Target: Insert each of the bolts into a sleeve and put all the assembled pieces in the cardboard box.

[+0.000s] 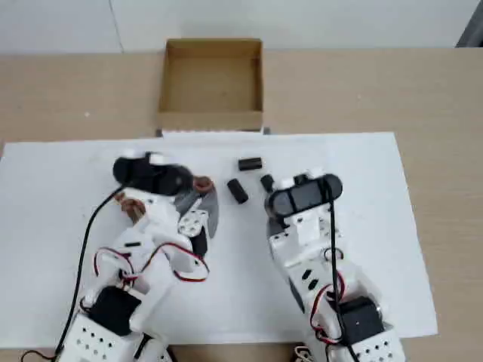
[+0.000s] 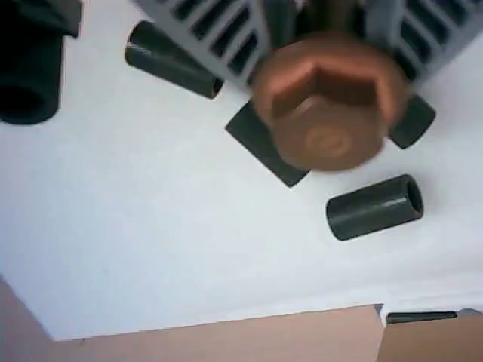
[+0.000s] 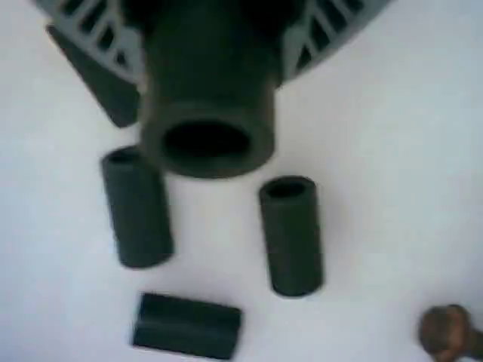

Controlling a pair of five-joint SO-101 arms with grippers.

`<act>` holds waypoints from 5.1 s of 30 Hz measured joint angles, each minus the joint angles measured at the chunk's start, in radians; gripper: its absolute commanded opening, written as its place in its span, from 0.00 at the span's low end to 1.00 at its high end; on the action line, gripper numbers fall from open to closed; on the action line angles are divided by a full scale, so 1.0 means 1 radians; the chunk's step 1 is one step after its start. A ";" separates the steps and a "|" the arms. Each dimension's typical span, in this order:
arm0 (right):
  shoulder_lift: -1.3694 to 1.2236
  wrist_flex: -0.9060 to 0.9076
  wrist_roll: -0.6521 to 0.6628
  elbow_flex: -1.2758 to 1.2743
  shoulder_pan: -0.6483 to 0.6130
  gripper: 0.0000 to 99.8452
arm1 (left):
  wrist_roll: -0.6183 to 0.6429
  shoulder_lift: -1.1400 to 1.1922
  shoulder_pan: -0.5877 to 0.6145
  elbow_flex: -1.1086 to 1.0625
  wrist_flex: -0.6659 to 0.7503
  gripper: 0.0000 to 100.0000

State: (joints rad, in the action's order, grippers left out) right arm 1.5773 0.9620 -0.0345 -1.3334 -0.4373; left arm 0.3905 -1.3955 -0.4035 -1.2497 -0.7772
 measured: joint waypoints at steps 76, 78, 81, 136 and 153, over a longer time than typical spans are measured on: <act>0.222 -0.133 0.169 -0.172 -0.310 0.00 | 0.158 -0.410 -0.175 -0.186 -0.140 0.00; 0.222 -0.133 0.173 -0.172 -0.310 0.00 | 0.138 -0.410 -0.175 -0.186 -0.140 0.01; 0.222 -0.133 0.175 -0.172 -0.310 0.00 | 0.114 -0.410 -0.176 -0.186 -0.140 0.07; 0.218 0.031 0.035 -0.150 0.028 0.00 | -0.371 -0.410 0.379 -0.414 -0.121 0.01; -0.841 0.034 0.021 0.720 0.040 0.00 | -0.371 -0.410 0.394 -0.437 -0.121 0.01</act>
State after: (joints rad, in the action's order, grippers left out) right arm 0.7365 0.9958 -0.0130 -0.6137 -0.3974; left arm 0.0192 -1.8052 -0.0092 -1.6870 -0.8984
